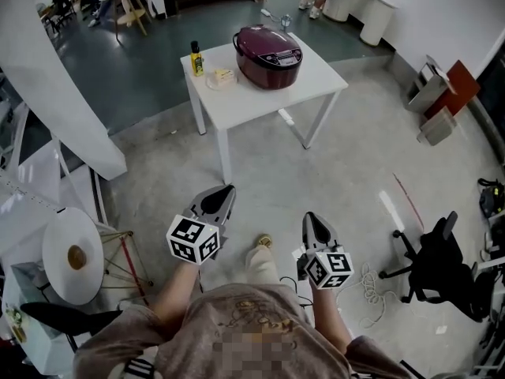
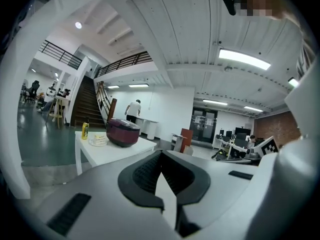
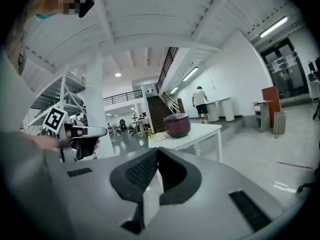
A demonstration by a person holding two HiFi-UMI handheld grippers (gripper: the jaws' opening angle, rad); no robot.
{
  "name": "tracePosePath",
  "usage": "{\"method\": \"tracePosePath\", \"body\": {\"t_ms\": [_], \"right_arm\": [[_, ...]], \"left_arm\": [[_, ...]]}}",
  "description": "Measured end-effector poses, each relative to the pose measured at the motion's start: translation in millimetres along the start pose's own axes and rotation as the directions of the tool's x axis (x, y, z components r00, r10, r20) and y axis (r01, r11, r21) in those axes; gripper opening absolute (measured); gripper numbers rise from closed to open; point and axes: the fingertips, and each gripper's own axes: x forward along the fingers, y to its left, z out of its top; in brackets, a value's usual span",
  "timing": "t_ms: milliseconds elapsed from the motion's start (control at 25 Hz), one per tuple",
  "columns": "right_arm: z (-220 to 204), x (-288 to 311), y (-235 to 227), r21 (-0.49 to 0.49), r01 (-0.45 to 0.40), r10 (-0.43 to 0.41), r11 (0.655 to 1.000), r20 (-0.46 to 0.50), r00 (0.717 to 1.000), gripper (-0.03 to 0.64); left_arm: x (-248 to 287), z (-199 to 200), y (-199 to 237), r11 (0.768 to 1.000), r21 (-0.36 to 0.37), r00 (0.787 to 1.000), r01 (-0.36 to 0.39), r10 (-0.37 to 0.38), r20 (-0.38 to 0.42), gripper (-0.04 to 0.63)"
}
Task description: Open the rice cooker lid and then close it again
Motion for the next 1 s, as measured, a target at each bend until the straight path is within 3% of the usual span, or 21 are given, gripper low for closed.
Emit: {"method": "tracePosePath", "body": {"t_ms": [520,1000], "right_arm": [[59,122,-80,0.001,-0.07,0.07,0.998,-0.015,0.997,0.003],[81,213,-118,-0.023,-0.157,0.156,0.987,-0.064,0.986,0.003]], "left_arm": [[136,57,44,0.998,-0.02,0.998,-0.052,0.053,0.036,0.02],[216,80,85,0.994,-0.035,0.991,-0.104,0.107,0.077,0.02]]}}
